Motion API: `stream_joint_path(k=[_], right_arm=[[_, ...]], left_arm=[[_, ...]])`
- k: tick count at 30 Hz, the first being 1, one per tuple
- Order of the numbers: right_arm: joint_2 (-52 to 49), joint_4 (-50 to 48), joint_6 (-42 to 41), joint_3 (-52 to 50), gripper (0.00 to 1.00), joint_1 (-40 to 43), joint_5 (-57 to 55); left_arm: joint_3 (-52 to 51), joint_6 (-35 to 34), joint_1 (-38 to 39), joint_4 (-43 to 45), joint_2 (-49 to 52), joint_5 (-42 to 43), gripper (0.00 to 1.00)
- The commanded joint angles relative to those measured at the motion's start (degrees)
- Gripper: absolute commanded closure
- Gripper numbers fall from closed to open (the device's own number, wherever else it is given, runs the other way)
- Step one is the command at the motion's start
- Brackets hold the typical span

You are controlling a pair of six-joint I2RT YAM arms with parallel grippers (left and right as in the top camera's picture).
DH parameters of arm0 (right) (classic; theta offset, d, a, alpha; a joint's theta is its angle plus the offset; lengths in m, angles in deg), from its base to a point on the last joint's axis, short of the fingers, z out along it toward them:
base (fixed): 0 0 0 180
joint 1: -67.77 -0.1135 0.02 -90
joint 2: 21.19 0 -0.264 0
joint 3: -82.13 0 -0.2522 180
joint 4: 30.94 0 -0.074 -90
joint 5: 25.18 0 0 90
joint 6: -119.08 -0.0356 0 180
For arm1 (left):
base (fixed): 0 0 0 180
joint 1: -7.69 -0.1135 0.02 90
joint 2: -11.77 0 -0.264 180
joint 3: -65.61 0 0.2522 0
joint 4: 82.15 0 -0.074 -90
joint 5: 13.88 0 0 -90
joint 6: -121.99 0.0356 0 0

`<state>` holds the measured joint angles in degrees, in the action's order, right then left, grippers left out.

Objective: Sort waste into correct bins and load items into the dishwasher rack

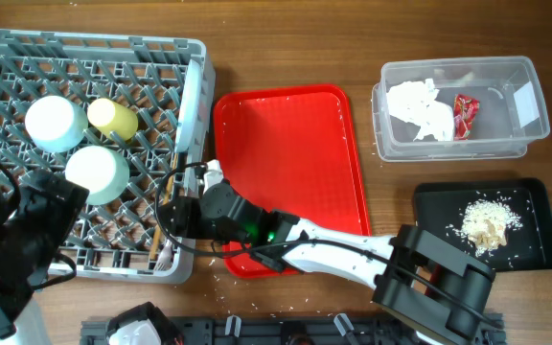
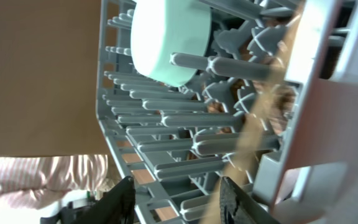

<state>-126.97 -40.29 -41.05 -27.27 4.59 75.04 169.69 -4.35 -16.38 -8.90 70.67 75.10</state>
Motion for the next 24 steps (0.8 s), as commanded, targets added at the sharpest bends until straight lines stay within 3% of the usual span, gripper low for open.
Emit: stream_joint_path(k=[1,6,8,10,16,17,20,24], right_arm=[[1.07,1.25,5.09,1.51,0.53,0.2,1.01],[12.33,16.59,13.68,5.31,0.53,0.22,-3.28],[22.43,27.74,17.77,5.62,0.5,0.66,-10.29],[30.88,38.07,19.15,5.62,0.41,1.95,-15.78],[57.55,74.95,17.64,5.57,0.37,4.7,-29.11],[60.81,80.3,15.87,5.55,0.0,4.7,-29.92],[65.75,88.08,15.72,5.55,0.0,4.7,-29.88],[67.08,90.01,15.72,5.55,0.0,4.7,-29.88]], left_arm=[[0.0,0.04,-0.33,0.13,-0.22,-0.81,0.0],[0.0,0.04,-0.33,0.13,-0.22,-0.81,0.0],[0.0,0.04,-0.33,0.13,-0.22,-0.81,0.0],[0.0,0.04,-0.33,0.11,-0.22,-0.81,0.0],[0.0,0.04,-0.33,0.13,-0.22,-0.81,0.0],[0.0,0.04,-0.33,0.13,-0.22,-0.81,0.0],[0.0,0.04,-0.33,0.13,-0.22,-0.81,0.0],[0.0,0.04,-0.33,0.13,-0.22,-0.81,0.0]])
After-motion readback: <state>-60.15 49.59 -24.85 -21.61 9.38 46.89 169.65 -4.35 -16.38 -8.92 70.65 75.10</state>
